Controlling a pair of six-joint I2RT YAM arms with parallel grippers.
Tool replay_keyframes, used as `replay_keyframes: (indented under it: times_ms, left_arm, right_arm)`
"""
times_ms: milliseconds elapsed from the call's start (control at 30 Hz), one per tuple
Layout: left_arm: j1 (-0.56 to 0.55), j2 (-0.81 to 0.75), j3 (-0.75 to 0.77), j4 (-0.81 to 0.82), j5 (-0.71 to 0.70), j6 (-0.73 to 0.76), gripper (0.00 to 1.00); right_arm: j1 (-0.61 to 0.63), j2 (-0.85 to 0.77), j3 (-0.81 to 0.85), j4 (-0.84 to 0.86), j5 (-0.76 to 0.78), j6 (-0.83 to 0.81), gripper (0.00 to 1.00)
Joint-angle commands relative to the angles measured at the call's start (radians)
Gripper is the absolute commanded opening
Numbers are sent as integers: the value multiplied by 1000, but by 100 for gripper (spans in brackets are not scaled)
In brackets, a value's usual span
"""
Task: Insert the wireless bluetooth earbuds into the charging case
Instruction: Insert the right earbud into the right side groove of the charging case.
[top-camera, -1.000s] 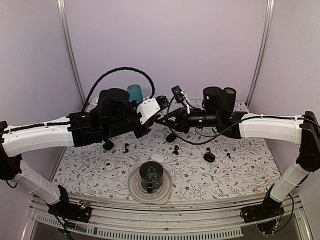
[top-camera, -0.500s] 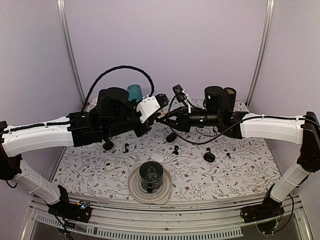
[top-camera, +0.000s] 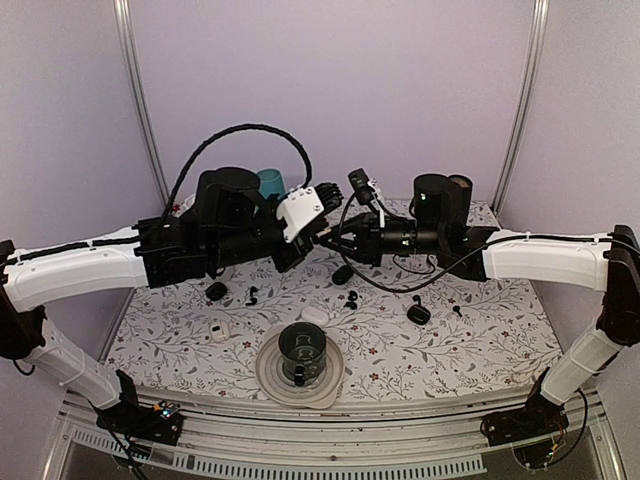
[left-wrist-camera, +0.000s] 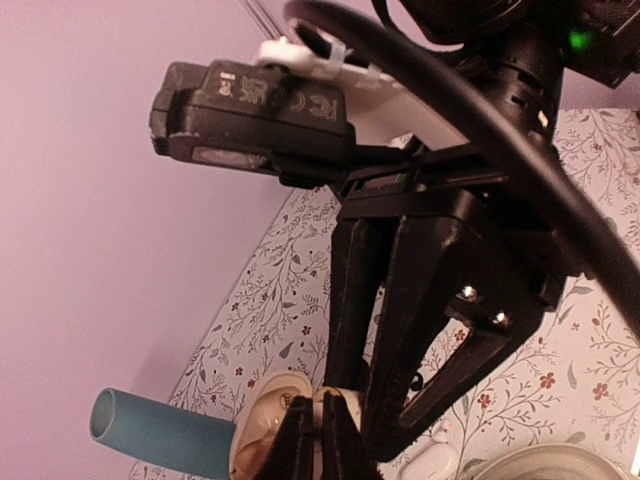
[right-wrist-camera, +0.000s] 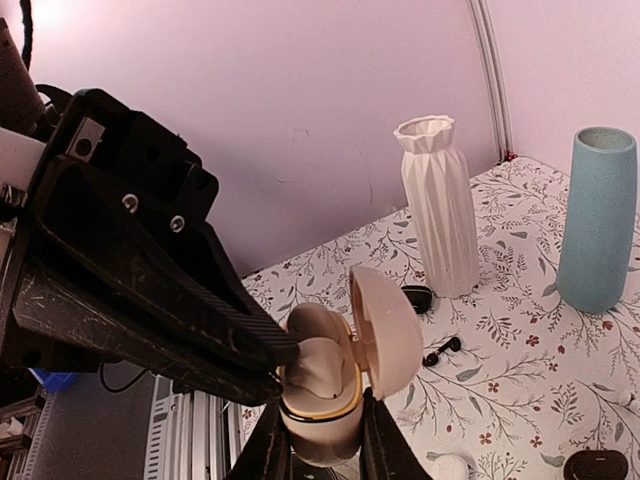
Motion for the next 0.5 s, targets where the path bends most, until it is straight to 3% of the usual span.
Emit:
replay_keyframes:
  times_ms: [0, 467]
  left_arm:
    - [-1, 24, 19, -49, 27, -20, 7]
    - [77, -80, 43, 3, 83, -183, 14]
  right_arm:
    - [13, -49, -1, 87, -3, -16, 5]
    - [12, -54, -9, 109, 48, -12, 5]
